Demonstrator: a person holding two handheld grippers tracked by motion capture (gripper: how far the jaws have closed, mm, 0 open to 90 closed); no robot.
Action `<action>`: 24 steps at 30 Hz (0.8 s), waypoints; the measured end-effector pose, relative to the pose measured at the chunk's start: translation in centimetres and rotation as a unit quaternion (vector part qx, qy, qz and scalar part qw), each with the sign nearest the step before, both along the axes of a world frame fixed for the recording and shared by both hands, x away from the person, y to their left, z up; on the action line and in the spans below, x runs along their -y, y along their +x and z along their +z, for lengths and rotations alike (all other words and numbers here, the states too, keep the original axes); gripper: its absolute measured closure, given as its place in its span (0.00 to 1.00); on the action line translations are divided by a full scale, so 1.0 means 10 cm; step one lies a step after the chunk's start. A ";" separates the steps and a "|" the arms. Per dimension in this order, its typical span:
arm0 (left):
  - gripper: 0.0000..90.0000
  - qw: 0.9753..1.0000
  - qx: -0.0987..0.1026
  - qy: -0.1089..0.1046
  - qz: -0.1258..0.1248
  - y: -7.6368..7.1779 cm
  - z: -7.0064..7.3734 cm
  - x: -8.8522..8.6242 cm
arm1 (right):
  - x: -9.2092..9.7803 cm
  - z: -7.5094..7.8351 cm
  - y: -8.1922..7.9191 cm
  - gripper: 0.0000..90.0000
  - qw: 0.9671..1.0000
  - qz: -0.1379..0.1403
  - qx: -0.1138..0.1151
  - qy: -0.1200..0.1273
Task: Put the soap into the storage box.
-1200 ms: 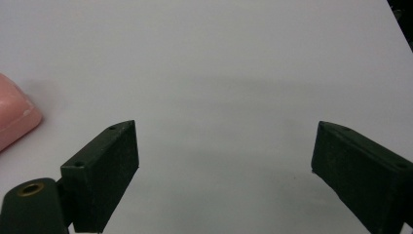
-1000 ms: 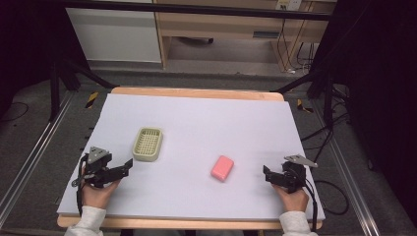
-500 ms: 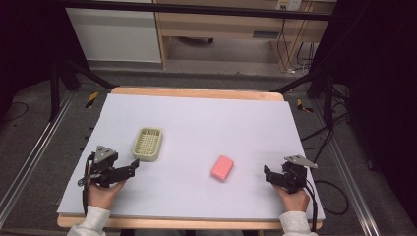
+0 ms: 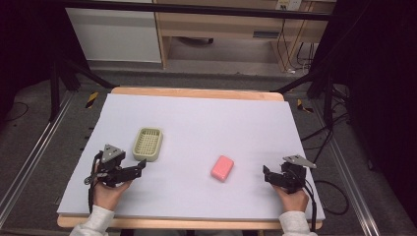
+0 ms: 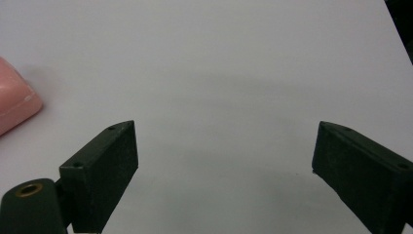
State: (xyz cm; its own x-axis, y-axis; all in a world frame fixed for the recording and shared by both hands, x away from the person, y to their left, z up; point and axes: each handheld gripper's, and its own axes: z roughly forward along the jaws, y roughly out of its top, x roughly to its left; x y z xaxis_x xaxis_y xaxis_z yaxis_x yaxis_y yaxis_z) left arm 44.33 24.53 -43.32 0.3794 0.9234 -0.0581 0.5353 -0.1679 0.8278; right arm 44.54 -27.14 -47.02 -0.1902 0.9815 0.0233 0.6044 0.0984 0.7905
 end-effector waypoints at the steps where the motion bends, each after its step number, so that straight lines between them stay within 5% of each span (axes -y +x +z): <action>1: 0.19 1.000 0.000 -0.001 0.000 0.00 0.00 0.02 | 0.00 0.00 0.00 0.11 1.000 0.000 -0.001 0.000; 24: 0.18 0.999 -0.005 0.007 -0.033 0.10 0.11 0.28 | -0.01 0.00 -0.01 0.11 1.000 -0.008 -0.001 -0.001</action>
